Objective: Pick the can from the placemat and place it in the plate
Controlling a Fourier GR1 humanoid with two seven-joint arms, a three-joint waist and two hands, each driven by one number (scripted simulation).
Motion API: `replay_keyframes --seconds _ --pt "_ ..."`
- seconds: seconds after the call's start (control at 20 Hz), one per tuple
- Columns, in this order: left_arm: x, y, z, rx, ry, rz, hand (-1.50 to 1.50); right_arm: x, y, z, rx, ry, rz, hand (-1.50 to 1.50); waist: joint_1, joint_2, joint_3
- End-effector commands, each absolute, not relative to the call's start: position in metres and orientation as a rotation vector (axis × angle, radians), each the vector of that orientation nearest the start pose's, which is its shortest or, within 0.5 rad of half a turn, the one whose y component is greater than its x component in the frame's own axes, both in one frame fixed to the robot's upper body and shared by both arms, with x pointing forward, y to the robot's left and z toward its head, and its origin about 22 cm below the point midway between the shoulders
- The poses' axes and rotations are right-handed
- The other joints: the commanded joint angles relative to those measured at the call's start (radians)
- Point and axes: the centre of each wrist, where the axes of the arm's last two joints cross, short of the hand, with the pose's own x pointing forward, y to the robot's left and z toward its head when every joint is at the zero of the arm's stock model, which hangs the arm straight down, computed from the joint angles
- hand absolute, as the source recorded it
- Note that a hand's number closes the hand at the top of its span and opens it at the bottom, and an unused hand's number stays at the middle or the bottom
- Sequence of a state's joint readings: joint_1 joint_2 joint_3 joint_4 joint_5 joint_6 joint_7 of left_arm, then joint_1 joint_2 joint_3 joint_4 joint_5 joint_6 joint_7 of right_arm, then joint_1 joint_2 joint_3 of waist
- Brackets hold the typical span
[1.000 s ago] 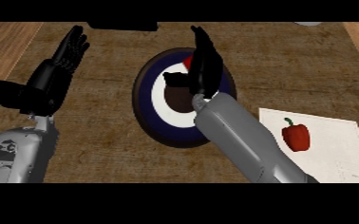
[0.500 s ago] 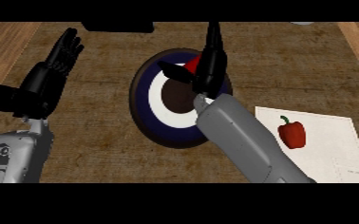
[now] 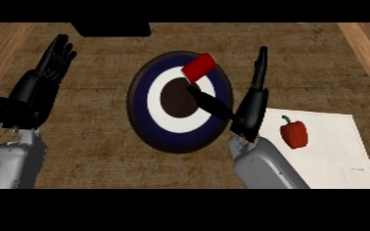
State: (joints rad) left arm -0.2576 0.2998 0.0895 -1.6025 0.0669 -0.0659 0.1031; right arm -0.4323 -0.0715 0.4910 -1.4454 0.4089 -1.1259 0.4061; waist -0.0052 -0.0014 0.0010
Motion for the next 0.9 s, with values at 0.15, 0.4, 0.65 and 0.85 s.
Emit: replay_keyframes --seconds 0.15,0.4,0.65,0.85 --pt "0.302 0.287 0.102 0.154 -1.737 -0.226 0.0 0.228 -0.15 0.048 -0.579 -1.812 -0.304 -1.5 -0.002 0.002 0.0" --pt "0.299 0.277 0.105 0.151 -1.746 -0.218 0.0 0.202 -0.192 0.033 -0.616 -1.812 -0.284 -1.5 -0.003 0.001 0.001" --pt "0.291 0.284 0.095 0.165 -1.736 -0.227 0.0 0.16 -0.21 0.019 -0.587 -1.815 -0.27 -1.5 -0.005 0.0 0.0" --pt "0.284 0.265 0.115 0.136 -1.75 -0.234 0.0 0.165 -0.247 0.007 -0.62 -1.809 -0.275 -1.5 0.001 0.0 0.0"
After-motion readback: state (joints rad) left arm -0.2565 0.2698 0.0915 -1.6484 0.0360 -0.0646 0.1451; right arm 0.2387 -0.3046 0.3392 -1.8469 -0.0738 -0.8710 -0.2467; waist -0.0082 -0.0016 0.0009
